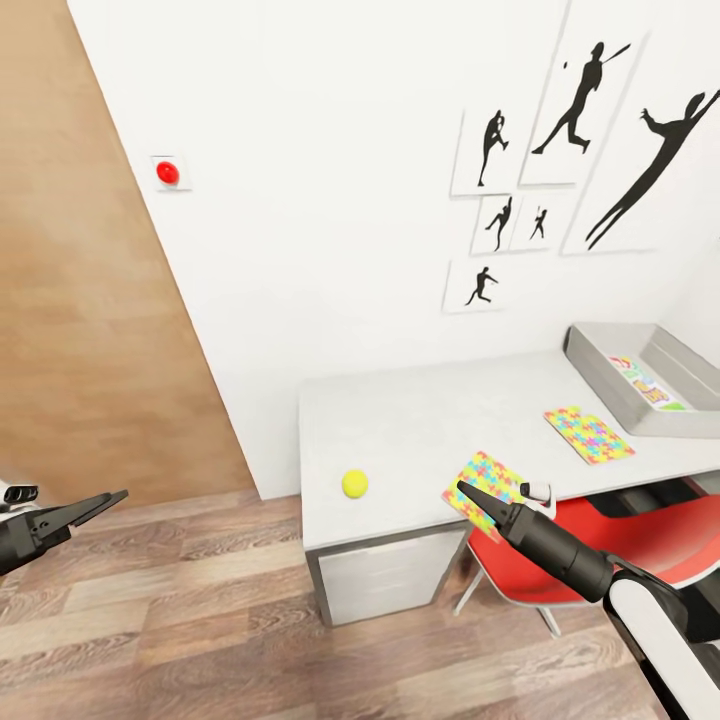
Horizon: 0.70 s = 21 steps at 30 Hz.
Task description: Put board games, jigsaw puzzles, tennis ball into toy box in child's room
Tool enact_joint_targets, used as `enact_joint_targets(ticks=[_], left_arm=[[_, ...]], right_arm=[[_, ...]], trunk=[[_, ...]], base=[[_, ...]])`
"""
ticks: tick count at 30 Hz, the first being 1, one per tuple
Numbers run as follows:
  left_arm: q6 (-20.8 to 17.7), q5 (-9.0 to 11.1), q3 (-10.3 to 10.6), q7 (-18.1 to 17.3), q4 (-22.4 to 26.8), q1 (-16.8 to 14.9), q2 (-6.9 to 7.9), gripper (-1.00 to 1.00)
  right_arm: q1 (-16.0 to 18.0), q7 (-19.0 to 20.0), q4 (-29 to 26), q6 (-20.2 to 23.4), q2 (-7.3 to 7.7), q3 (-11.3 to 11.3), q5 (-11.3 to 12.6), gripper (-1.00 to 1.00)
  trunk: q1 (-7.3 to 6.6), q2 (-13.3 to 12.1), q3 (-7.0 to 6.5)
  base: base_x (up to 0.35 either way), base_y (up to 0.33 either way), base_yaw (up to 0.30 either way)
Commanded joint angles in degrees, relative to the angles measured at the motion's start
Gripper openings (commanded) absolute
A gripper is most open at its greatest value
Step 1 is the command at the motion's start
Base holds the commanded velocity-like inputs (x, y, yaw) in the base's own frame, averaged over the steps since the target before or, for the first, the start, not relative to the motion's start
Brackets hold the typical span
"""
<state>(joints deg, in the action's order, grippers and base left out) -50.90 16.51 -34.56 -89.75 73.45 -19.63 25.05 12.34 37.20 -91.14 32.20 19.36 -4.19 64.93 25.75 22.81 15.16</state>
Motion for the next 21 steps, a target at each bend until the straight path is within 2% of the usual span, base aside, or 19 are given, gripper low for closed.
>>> enact_joint_targets(ticks=[1,9,21], left_arm=[[-0.6,-0.1,0.0,-0.2,0.0,0.0,0.00,1.00],[-0.6,-0.1,0.0,-0.2,-0.1,0.0,0.00,1.00],[-0.4,-0.1,0.1,-0.2,-0.1,0.0,-0.01,1.00]], right_arm=[[0.0,-0.1,0.0,0.4,0.03,0.0,0.5,1.00],[0.0,-0.1,0.1,0.4,0.00,0.0,0.5,1.00],[0.0,-0.2,0.2,0.3,-0.01,0.0,0.5,1.00]], trunk=[[0.03,0.1,0.01],[0.03,0.1,-0.50],[0.03,0.1,-0.56]], base=[[0.000,0.000,0.000],[0.000,0.011,0.000],[0.048,0.101,0.000]])
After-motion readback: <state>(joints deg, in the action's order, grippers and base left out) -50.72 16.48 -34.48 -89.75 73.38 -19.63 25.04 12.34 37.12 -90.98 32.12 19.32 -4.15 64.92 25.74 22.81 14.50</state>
